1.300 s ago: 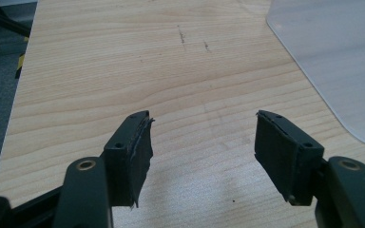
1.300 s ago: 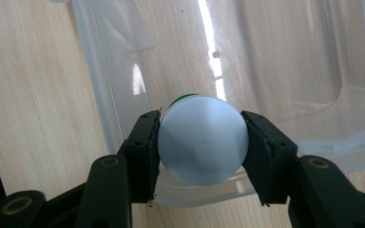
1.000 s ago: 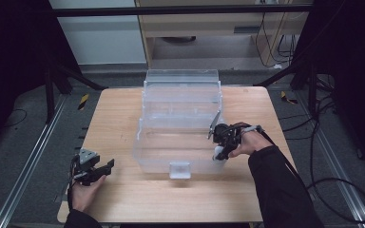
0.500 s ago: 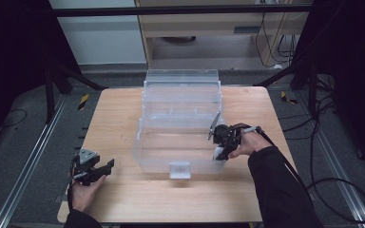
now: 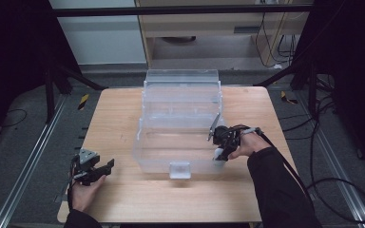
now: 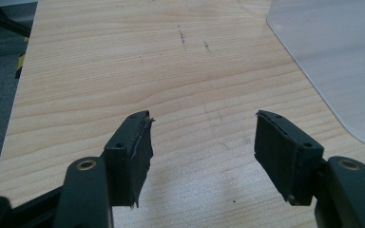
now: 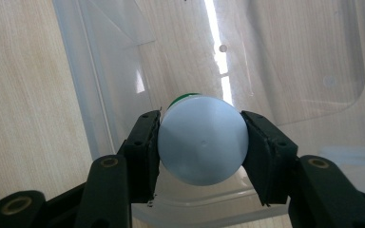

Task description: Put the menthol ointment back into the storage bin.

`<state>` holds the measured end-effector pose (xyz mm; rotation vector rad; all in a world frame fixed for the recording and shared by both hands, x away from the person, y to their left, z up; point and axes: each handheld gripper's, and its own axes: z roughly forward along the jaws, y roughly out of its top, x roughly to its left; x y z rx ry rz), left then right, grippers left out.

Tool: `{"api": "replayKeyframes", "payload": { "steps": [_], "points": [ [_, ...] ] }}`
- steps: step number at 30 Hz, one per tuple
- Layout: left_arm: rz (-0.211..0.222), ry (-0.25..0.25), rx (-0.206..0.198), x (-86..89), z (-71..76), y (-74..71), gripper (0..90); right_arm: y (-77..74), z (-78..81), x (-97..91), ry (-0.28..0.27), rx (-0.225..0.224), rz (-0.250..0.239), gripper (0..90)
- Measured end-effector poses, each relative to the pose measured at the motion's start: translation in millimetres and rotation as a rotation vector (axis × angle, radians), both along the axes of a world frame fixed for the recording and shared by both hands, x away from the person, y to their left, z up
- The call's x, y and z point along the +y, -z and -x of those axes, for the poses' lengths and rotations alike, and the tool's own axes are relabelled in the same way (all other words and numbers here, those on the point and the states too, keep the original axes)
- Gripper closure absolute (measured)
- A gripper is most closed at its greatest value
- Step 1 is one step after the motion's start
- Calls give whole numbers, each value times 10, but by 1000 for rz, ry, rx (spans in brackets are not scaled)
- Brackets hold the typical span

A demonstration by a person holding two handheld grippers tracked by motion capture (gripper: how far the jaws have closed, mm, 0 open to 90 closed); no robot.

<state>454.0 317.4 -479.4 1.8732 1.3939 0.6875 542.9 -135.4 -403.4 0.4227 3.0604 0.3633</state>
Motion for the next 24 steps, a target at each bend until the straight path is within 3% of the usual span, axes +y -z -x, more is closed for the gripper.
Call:
{"api": "replayKeyframes", "payload": {
  "steps": [15, 24],
  "points": [
    [0, 1, 1, -1, 0, 0, 372, -42, 9, -18, 10, -12, -15, 507],
    [3, -2, -1, 3, 1, -1, 372, -183, 57, -60, 46, -46, -69, 478]
  ]
}}
